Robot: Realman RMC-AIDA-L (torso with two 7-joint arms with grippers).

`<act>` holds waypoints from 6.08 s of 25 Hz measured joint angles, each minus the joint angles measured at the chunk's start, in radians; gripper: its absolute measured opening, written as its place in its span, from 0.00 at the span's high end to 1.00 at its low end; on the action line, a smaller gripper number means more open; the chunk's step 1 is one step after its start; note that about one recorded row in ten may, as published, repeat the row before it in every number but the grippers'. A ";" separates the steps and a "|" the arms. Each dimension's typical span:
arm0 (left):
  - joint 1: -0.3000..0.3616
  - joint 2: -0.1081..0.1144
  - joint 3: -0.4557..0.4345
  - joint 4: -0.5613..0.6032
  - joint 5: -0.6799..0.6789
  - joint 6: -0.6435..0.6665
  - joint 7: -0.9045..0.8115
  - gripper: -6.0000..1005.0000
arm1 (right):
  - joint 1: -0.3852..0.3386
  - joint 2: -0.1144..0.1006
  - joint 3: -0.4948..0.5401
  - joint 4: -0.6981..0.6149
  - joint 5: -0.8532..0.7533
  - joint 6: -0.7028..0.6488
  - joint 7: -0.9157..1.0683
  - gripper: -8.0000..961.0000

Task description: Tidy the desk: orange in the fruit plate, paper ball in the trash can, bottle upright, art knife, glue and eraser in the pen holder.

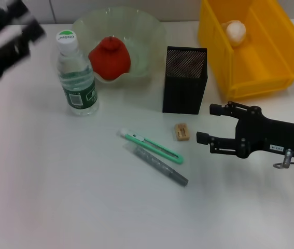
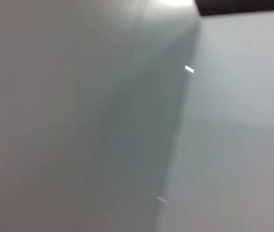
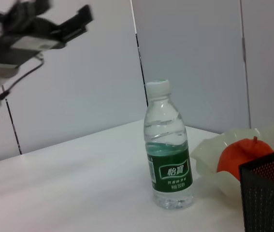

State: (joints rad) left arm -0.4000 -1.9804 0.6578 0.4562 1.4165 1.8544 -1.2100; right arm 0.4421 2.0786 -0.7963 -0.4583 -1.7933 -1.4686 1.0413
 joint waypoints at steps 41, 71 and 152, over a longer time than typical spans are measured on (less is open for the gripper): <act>0.076 -0.050 0.018 0.010 0.548 -0.152 0.279 0.22 | 0.004 -0.001 0.000 0.004 0.000 -0.001 0.005 0.13; 0.085 -0.063 0.012 0.009 0.541 -0.149 0.274 0.22 | 0.332 -0.026 -0.024 -0.497 -0.323 -0.288 0.783 0.13; 0.058 -0.080 -0.044 0.010 0.536 -0.190 0.276 0.22 | 0.579 0.014 -1.048 -0.250 -0.398 0.476 1.303 0.13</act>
State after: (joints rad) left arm -0.3420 -2.0600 0.6136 0.4664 1.9521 1.6649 -0.9342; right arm 1.0215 2.0923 -1.8440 -0.7087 -2.1913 -0.9924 2.3439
